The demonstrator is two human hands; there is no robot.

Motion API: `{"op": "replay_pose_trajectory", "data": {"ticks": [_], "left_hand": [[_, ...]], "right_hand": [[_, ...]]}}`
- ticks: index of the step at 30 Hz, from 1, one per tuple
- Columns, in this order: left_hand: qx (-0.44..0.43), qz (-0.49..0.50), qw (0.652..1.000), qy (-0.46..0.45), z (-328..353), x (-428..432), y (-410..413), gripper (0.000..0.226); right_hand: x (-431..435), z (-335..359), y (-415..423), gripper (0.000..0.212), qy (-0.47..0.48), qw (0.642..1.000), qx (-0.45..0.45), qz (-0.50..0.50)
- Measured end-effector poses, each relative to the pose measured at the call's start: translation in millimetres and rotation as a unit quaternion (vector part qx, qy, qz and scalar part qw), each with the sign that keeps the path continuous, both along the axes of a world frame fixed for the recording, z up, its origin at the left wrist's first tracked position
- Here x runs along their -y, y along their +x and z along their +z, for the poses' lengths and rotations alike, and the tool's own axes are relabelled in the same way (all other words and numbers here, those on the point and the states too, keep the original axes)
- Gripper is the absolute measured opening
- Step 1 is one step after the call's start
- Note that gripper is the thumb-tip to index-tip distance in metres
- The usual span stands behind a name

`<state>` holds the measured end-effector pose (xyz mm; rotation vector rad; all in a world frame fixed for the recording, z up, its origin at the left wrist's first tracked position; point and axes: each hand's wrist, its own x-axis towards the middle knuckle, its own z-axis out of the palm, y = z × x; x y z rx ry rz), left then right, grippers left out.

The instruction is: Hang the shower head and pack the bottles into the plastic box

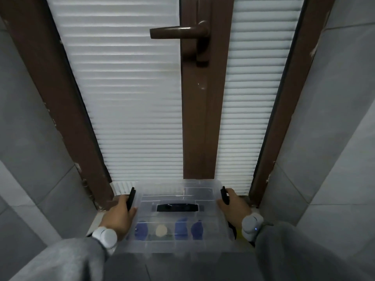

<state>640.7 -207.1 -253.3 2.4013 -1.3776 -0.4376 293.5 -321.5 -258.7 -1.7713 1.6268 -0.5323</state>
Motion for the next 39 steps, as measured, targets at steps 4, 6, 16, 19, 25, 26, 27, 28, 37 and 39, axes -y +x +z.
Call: {"op": "replay_pose_trajectory", "data": {"ticks": [4,6,16,19,25,26,27,28,37,39], "left_hand": [[0.004,-0.008,0.999,-0.038,-1,-3,-6,0.038],[0.009,-0.002,0.999,-0.047,-1,-2,-10,0.038],[0.030,0.018,0.998,-0.050,-9,2,-11,0.029],[0.041,0.018,0.998,-0.044,-8,2,-12,0.028],[0.058,0.017,0.998,-0.031,-6,2,-12,0.030],[0.064,0.015,0.997,-0.031,-6,2,-11,0.030],[0.068,0.014,0.997,-0.028,-4,1,-12,0.031],[0.075,0.014,0.997,-0.027,-3,1,-12,0.031],[0.122,-0.001,0.992,-0.018,16,2,-12,0.041],[0.146,-0.017,0.988,-0.043,32,10,-10,0.047]], "right_hand": [[3,-15,4,0.044,0.002,0.999,0.032,-0.037],[6,-20,5,0.042,-0.005,0.999,0.022,-0.048],[4,-20,8,0.037,-0.037,0.997,-0.011,-0.063],[1,-16,8,0.034,-0.050,0.997,-0.021,-0.061],[-1,-12,9,0.035,-0.056,0.995,-0.052,-0.058],[-1,-11,10,0.034,-0.056,0.995,-0.055,-0.059],[-1,-10,10,0.033,-0.056,0.995,-0.059,-0.060],[-2,-9,11,0.032,-0.058,0.995,-0.064,-0.058],[3,9,10,0.041,-0.028,0.991,-0.131,-0.021],[8,22,12,0.053,-0.026,0.991,-0.129,-0.028]]}}
